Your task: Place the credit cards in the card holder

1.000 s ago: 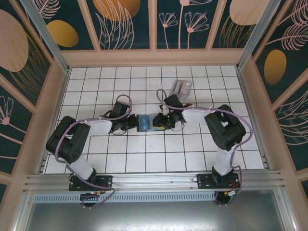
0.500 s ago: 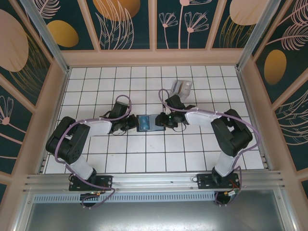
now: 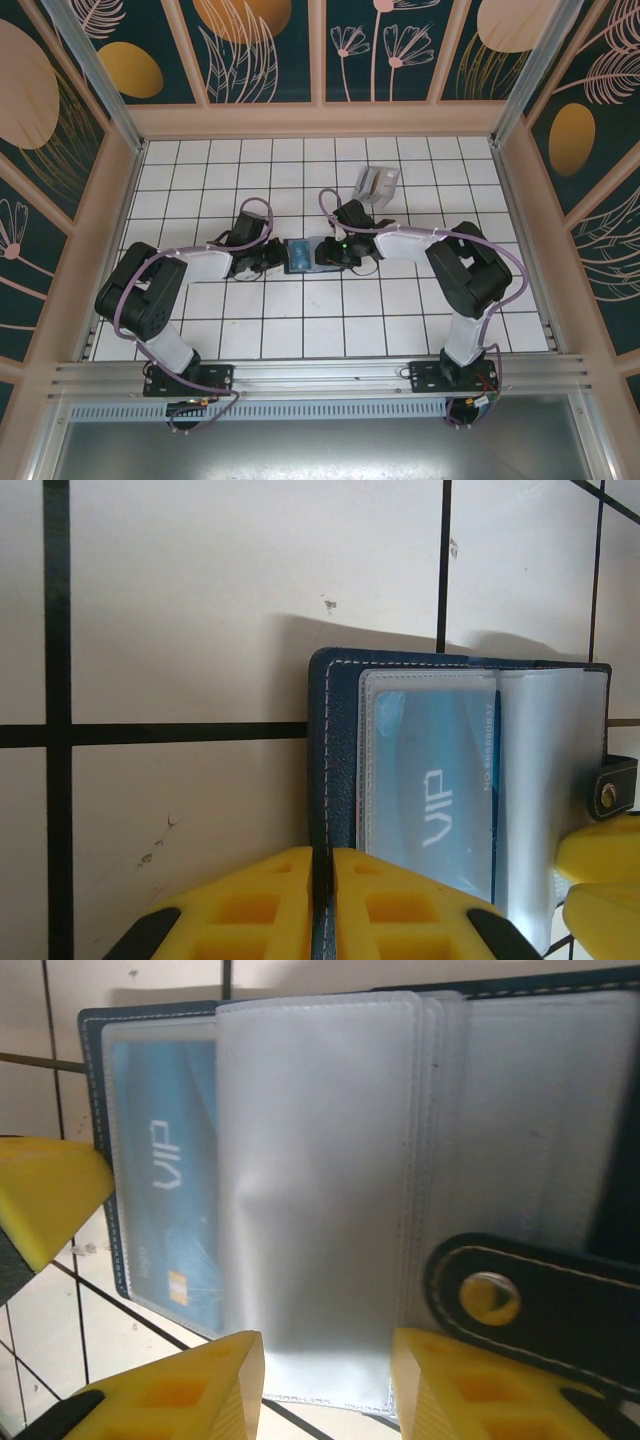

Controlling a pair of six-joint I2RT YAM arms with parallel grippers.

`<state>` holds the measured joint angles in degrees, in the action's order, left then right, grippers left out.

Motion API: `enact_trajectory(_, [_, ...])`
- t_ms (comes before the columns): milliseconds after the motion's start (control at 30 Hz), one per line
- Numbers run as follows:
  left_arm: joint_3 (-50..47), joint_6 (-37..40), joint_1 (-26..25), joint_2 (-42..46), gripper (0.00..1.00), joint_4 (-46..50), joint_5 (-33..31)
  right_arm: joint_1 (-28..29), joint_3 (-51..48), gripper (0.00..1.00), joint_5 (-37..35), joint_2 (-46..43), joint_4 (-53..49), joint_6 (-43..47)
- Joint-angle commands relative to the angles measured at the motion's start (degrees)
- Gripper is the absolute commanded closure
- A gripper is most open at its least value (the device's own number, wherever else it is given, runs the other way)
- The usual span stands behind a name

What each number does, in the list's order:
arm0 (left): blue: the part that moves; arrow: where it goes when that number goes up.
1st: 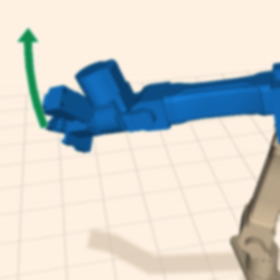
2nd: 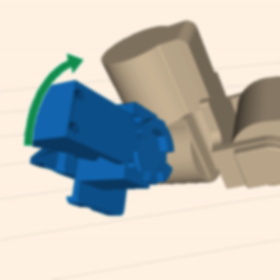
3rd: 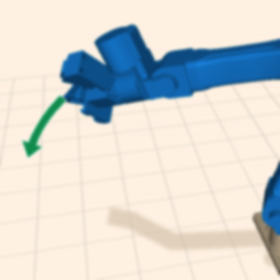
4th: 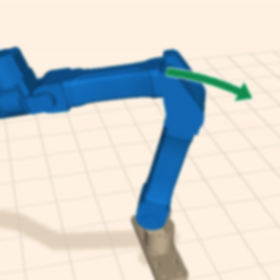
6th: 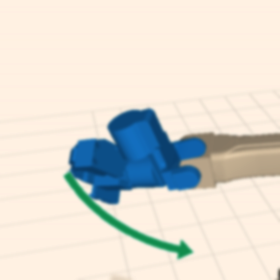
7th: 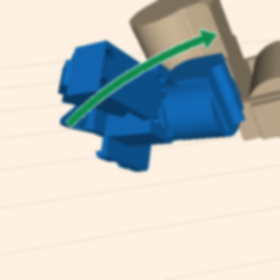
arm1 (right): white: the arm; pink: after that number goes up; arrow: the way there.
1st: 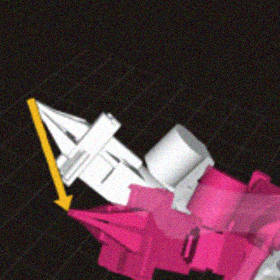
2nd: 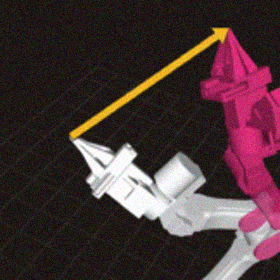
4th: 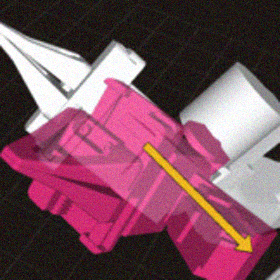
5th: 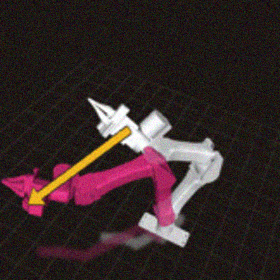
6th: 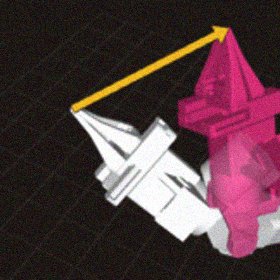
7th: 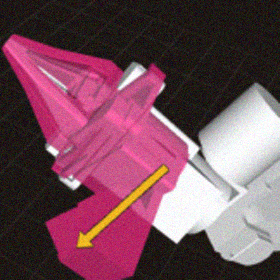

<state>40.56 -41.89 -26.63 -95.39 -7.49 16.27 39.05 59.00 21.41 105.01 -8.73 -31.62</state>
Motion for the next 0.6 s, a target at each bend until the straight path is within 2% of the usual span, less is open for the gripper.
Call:
enact_trajectory(0, [0.6, -0.6, -0.1, -0.5, 0.85, -0.5, 1.6, 0.7, 1.9, 0.61, 2.8, 2.7, 1.8, -1.2])
enact_trajectory(167, [1.0, -0.3, -0.1, -0.5, 0.85, 0.0, 1.4, 0.8, 2.4, 0.63, 7.2, 3.5, 7.3, -3.6])
enact_trajectory(233, [1.0, -0.2, -0.1, -0.2, 0.85, 0.7, 1.1, 0.7, 2.5, 0.74, 8.7, 3.2, 8.7, -4.0])
enact_trajectory(300, [0.5, -0.3, -0.1, 0.4, 0.85, 0.0, 0.8, 0.8, 2.4, 0.80, 10.0, 2.8, 10.1, -4.2])
enact_trajectory(567, [0.4, -1.1, -0.1, 0.3, 0.84, -1.0, 1.4, 1.2, 4.1, 0.81, 12.9, 4.5, 12.0, -3.8])
